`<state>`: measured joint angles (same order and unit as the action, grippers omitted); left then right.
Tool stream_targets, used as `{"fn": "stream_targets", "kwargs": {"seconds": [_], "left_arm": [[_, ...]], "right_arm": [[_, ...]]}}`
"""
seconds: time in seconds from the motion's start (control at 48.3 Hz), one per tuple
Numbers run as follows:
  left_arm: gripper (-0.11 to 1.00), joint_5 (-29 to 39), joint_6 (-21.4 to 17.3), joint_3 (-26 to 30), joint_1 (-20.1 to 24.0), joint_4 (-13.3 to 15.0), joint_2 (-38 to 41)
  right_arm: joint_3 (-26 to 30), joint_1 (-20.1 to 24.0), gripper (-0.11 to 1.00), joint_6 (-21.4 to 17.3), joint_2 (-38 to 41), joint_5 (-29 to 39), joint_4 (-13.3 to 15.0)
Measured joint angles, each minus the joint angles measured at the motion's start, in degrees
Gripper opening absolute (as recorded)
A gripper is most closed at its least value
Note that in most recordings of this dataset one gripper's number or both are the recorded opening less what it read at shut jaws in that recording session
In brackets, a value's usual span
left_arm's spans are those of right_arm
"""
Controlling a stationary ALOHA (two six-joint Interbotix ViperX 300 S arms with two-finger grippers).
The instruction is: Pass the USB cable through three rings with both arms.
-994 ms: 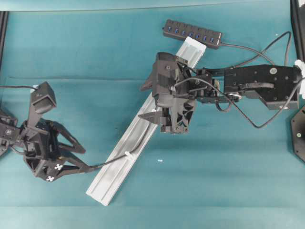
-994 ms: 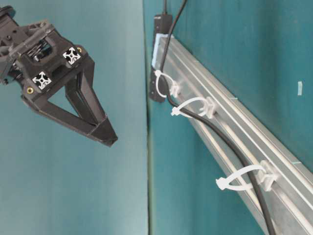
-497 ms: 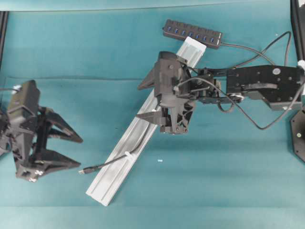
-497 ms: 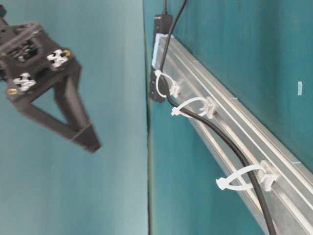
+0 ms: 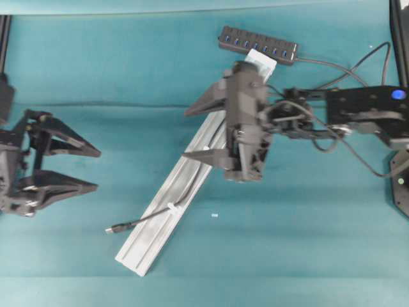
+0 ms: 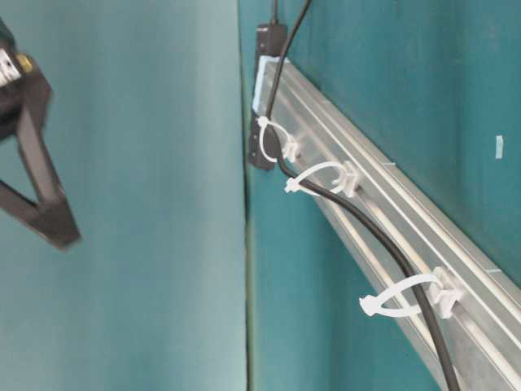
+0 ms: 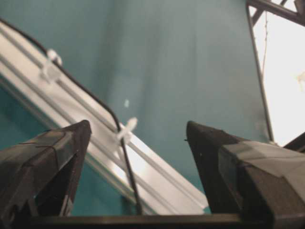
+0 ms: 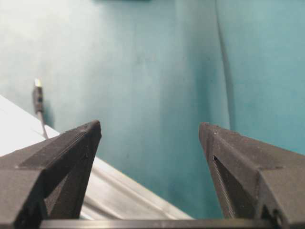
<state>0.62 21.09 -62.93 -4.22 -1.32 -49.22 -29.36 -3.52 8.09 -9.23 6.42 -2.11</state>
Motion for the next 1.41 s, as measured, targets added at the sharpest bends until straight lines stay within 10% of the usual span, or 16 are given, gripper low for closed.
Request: {"fn": "stream_targets", "kwargs": {"seconds": [0.414,1.408], "left_arm": [[0.88,7.12,-5.36,0.26,3.6,0.0,-8.0],[0.88,7.38,-11.78,0.35,10.28,0.0,-13.01]], "right_arm": [[-6.06,-0.09,0.88,-7.03,-6.33,-6.68,-0.09],[-17.58,-1.32,0.88,-7.47,-20.57,-13.54,-0.09]]}}
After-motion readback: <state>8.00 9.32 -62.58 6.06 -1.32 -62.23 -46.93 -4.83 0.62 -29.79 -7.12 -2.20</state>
